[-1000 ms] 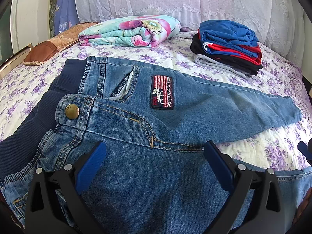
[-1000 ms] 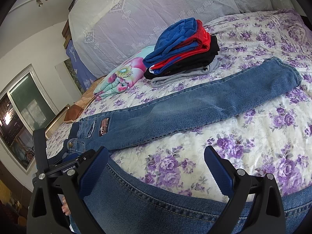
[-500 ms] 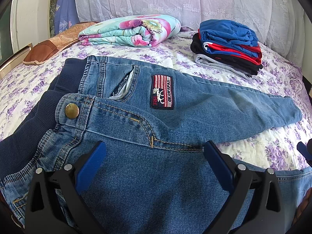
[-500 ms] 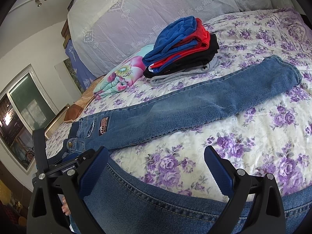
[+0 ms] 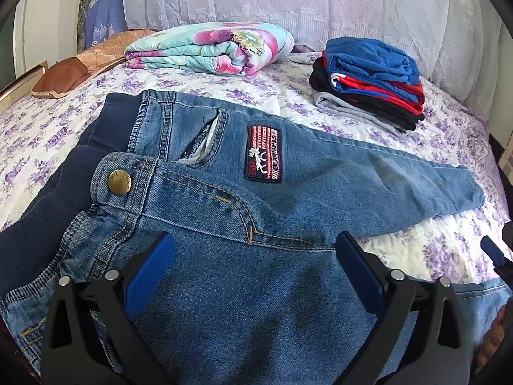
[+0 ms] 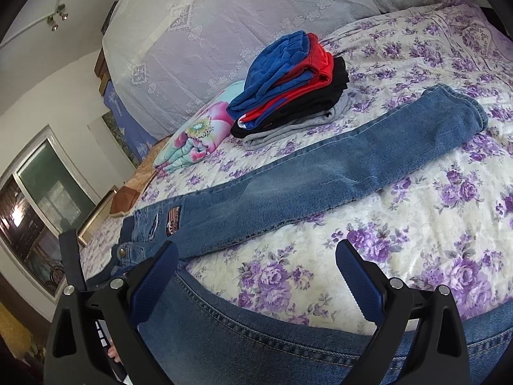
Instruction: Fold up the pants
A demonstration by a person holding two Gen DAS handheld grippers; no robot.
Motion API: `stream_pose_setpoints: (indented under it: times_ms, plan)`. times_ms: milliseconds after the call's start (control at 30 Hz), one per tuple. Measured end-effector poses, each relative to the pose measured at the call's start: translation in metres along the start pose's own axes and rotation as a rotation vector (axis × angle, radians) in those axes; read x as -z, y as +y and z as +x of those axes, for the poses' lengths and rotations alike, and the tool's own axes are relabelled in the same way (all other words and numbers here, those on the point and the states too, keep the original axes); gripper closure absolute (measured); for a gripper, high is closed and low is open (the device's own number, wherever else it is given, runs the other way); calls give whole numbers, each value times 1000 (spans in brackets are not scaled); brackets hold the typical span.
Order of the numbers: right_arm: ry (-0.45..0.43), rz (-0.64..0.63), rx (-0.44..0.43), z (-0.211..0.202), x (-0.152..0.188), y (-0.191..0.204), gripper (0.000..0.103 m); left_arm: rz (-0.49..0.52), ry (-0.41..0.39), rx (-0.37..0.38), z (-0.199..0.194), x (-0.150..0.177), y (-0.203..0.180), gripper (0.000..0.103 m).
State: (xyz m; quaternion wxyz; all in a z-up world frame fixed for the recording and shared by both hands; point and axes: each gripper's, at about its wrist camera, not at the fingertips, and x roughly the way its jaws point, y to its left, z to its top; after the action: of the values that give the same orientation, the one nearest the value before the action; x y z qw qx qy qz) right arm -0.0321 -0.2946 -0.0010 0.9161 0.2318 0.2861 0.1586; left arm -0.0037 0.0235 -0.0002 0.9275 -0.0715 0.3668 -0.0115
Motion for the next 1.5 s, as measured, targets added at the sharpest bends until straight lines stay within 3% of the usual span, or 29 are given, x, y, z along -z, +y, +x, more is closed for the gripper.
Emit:
stream_pose_setpoints:
  times_ms: [133,267,400,600,700,933,1067,1167,1200,1233,1300,1400,1500]
  plan:
    - [-32,-2,50,-25,-22,-8,4,35,-20,39,-19,-17,14,5]
    - [-66,-91,180,-44,-43,-17,4,76,-72,-65,-23,-49,32,5]
    - [-80,-76,227,-51,-59,-36,4,75,-31,-146,3,-81,57,5]
    - [-26,23,201,-35,-63,-62,4,-42,65,-152,52,-101,102,5]
    - [-3,77,234,-28,-67,-80,4,-91,109,-102,67,-98,114,5]
    - [-46,391,285,-30,-89,-161,4,-144,87,-61,68,-96,122,5]
    - [-47,484,287,-14,-103,-193,5,-140,86,-66,71,-100,122,5]
    - [-42,499,265,8,-112,-207,20,-127,83,-80,73,-103,120,5]
    - [-40,496,258,14,-115,-211,35,-124,83,-84,74,-104,119,5]
    - [-38,486,251,20,-116,-213,70,-121,84,-86,75,-104,118,5]
    - [-19,492,198,27,-115,-218,91,-114,86,-86,77,-106,117,5]
    - [-74,468,146,-3,-110,-210,95,-101,72,-92,79,-112,111,5]
    - [-138,415,120,-59,-100,-193,95,-66,62,-77,87,-122,99,5]
